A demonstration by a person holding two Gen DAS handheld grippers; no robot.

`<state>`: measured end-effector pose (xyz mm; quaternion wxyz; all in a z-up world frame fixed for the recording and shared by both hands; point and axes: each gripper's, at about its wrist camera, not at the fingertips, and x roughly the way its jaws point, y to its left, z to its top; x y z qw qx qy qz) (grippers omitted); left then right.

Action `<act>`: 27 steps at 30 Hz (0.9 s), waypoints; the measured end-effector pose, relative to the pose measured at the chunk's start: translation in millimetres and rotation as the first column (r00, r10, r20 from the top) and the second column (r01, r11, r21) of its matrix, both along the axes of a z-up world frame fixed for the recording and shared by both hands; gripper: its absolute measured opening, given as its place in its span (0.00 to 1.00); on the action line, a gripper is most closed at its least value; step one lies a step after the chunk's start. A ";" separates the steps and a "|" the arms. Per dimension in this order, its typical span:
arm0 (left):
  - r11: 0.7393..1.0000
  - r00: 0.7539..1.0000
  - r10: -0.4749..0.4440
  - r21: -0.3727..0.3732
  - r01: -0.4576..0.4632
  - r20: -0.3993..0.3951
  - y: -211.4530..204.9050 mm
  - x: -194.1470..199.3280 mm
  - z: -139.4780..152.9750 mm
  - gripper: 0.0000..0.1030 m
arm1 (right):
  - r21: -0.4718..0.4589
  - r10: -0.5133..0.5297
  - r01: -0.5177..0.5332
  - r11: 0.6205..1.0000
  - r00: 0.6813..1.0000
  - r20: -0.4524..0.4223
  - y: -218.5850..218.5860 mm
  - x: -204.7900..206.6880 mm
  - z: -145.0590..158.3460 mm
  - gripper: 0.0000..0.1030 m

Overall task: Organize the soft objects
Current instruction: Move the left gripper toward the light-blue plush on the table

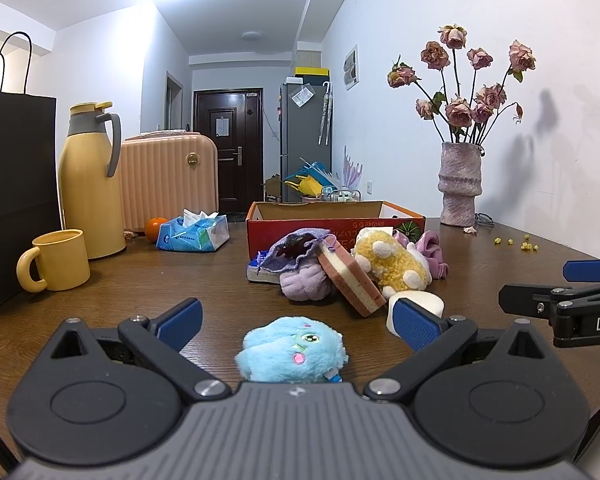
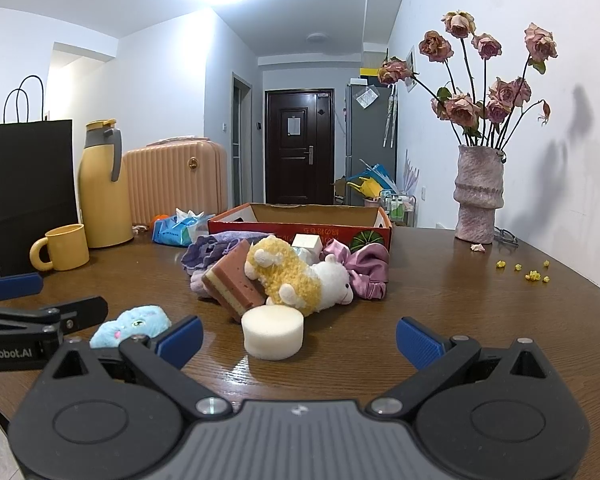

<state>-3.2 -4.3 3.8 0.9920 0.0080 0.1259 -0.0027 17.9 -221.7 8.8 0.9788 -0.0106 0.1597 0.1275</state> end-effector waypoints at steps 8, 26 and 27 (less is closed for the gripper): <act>1.000 1.000 -0.001 0.000 0.001 0.000 0.0 0.1 -0.1 1.00 | 0.000 0.000 0.000 1.000 1.000 -0.001 -0.1 0.0 -0.1 1.00; 1.000 1.000 0.000 0.000 0.000 -0.001 -0.2 -1.1 0.9 1.00 | -0.001 0.000 0.000 1.000 1.000 -0.004 0.9 1.3 -0.8 1.00; 1.000 1.000 0.000 -0.001 0.000 -0.001 0.2 -0.8 0.6 1.00 | -0.001 0.000 0.000 1.000 1.000 -0.005 0.9 1.4 -0.8 1.00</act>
